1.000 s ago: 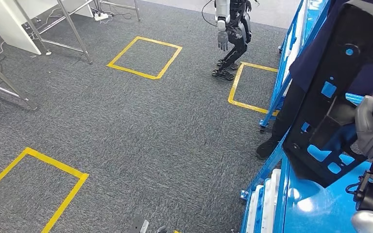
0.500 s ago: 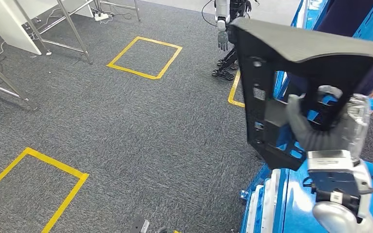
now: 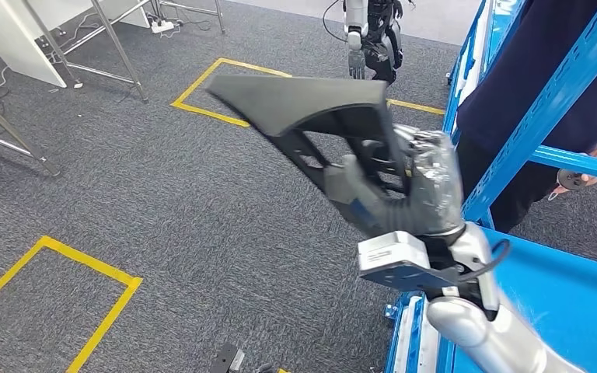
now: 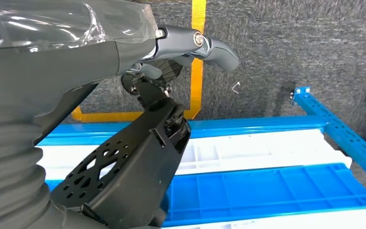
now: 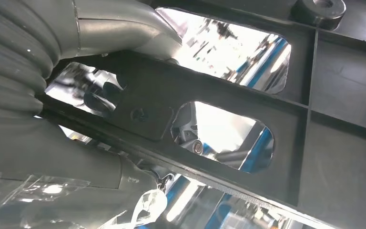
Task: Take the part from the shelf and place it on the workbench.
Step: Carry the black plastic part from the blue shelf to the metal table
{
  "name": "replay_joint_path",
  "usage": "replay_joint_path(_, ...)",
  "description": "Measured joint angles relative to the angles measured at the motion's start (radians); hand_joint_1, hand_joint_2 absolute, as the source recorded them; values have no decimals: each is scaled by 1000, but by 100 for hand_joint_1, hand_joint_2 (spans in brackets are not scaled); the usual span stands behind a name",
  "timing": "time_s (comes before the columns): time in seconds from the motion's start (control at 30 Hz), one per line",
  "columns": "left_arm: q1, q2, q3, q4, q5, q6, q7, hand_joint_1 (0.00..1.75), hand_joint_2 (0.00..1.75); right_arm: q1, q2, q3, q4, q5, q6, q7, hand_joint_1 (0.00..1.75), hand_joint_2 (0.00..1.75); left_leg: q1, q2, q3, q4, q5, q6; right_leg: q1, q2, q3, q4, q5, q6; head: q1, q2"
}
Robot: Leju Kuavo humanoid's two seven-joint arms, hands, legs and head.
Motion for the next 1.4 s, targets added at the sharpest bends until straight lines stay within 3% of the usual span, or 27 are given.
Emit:
replay_joint_path(0.33,-19,1,-6,0,-19,-15,30,0,175,-38,163,117,163,-20,29,-72,175,175,0,0,0,0,0,0,0,0,-1,1,0,0,0,0)
replay_joint_path(0.6,-27,1,-9,0,-22,-16,31,0,175,-46,249,168,243,-32,33,-115,175,175,0,0,-1,0,0,0,0,0,-2,0,0,0,0,0)
replay_joint_path(0.93,-33,2,-9,0,-21,-16,34,0,175,-46,294,200,293,-16,18,-128,175,175,-3,0,-5,7,-2,2,-3,0,-2,-2,2,1,0,0)
replay_joint_path(1.07,-33,2,-9,0,-21,-16,34,0,175,-46,301,205,304,-3,9,-124,175,175,-4,0,-5,4,2,13,-8,-1,-2,-7,6,10,1,0)
replay_joint_path(1.13,-35,2,-9,0,-21,-16,34,0,175,-47,303,205,307,1,6,-122,175,175,2,-1,3,-12,13,24,-7,0,-19,32,-21,9,1,0)
replay_joint_path(1.23,-36,1,-9,0,-21,-16,34,0,175,-45,301,207,313,12,4,-118,175,175,2,-8,7,-19,17,30,0,3,-110,223,-109,2,2,0)
replay_joint_path(1.27,-36,1,-9,0,-21,-16,34,0,175,-43,300,207,316,16,4,-116,175,175,2,-14,7,-19,17,29,1,4,-134,269,-120,2,2,0)
replay_joint_path(1.3,-35,1,-9,0,-21,-16,34,0,175,-41,298,208,319,19,4,-113,175,175,2,-21,7,-18,15,28,0,4,-141,280,-114,2,2,0)
replay_joint_path(1.33,-35,1,-9,0,-21,-16,34,0,175,-40,297,209,321,21,4,-112,175,175,4,-30,8,-16,13,24,-2,5,-128,251,-90,3,2,0)
replay_joint_path(1.4,-35,1,-9,0,-21,-15,34,0,175,-39,296,209,325,23,4,-110,175,175,9,-49,8,-8,3,8,-9,25,-66,128,-34,9,2,-1)
